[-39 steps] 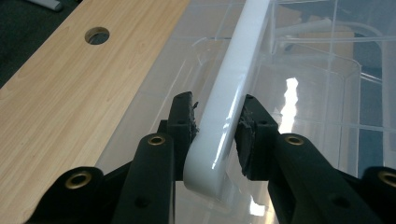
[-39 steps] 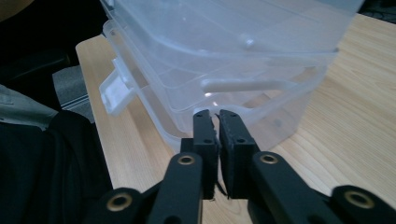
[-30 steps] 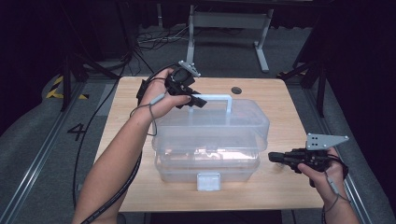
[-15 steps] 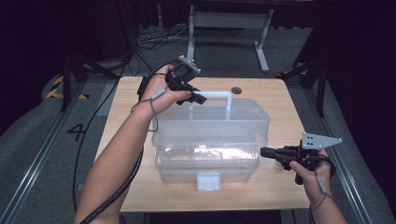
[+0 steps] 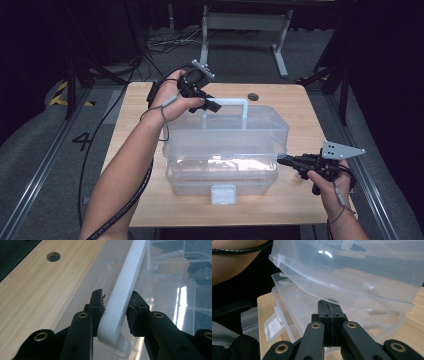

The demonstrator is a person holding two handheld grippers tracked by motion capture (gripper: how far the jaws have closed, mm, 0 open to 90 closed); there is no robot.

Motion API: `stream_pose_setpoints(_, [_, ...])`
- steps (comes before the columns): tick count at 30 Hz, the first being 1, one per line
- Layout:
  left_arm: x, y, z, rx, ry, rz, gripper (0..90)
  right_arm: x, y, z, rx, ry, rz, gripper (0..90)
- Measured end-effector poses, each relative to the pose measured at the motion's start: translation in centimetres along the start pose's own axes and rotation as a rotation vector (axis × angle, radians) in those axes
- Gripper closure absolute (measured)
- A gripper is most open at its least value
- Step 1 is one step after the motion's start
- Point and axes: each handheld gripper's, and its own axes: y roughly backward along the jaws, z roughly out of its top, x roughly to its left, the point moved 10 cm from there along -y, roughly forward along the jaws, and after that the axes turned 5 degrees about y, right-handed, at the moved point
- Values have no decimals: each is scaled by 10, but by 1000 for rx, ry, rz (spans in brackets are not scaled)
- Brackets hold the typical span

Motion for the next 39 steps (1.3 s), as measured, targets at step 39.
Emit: stream_pose_setpoints(39, [2, 2, 7, -43, 26, 42, 450, -1, -2, 3, -3, 9, -13, 900])
